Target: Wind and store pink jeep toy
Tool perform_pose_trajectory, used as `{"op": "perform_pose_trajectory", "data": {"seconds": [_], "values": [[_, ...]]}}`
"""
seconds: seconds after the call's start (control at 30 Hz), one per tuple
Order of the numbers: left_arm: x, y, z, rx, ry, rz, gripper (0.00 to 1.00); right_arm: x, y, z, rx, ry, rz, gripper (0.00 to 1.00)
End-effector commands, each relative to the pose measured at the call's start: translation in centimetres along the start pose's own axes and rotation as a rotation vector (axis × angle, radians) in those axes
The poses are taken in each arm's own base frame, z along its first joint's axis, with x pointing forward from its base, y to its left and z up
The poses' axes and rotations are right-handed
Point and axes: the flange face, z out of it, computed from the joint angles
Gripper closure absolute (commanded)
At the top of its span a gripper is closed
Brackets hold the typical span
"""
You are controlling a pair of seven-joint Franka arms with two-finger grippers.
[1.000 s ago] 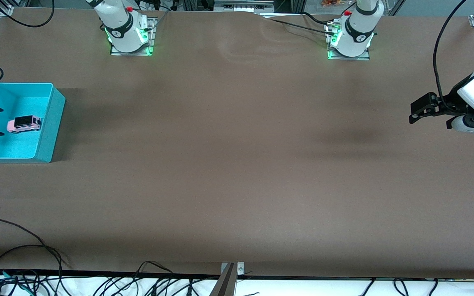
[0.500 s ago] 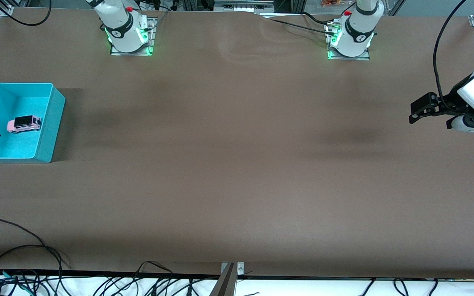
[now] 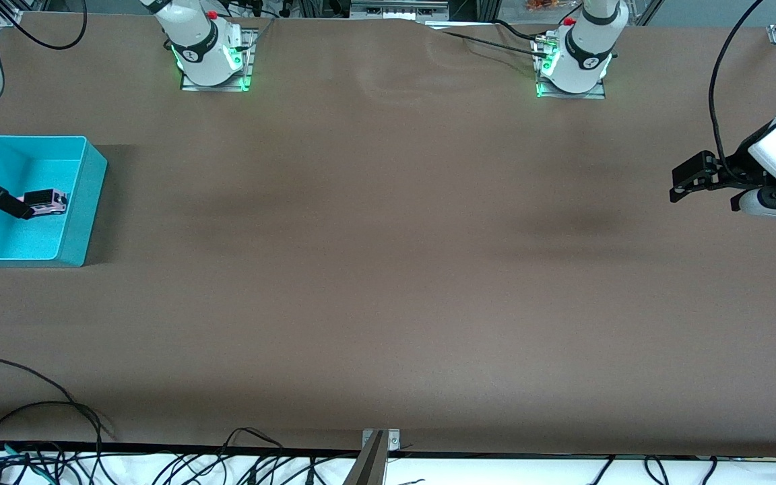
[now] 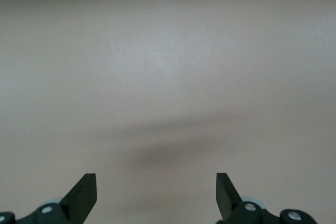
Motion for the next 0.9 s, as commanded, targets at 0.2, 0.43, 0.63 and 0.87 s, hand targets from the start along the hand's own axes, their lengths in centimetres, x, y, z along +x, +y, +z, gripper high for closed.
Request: {"op": "perform_pose_trajectory", "data": {"seconds": [0.2, 0.43, 0.63, 0.87], "values": [[-0.2, 0.2, -0.8, 0.01, 0.013, 0.023, 0.0, -2.8, -5.3, -8.1, 0.036, -0.12, -0.221, 0.0], [-0.2, 0.3, -0.8, 0.01, 0.013, 0.025, 0.0, -5.3, -8.2, -11.5, 0.043, -0.147, -0.299, 0.0], [-0.2, 0.1, -0.8, 0.01, 0.013, 0.022, 0.0, -7.2, -9.7, -12.8, 0.039, -0.16, -0.336, 0.0], [-0.2, 0.1, -0.8, 0.01, 0.013, 0.022, 0.0, -8.0, -10.2, -13.7, 0.028, -0.177, -0.353, 0.0]]}}
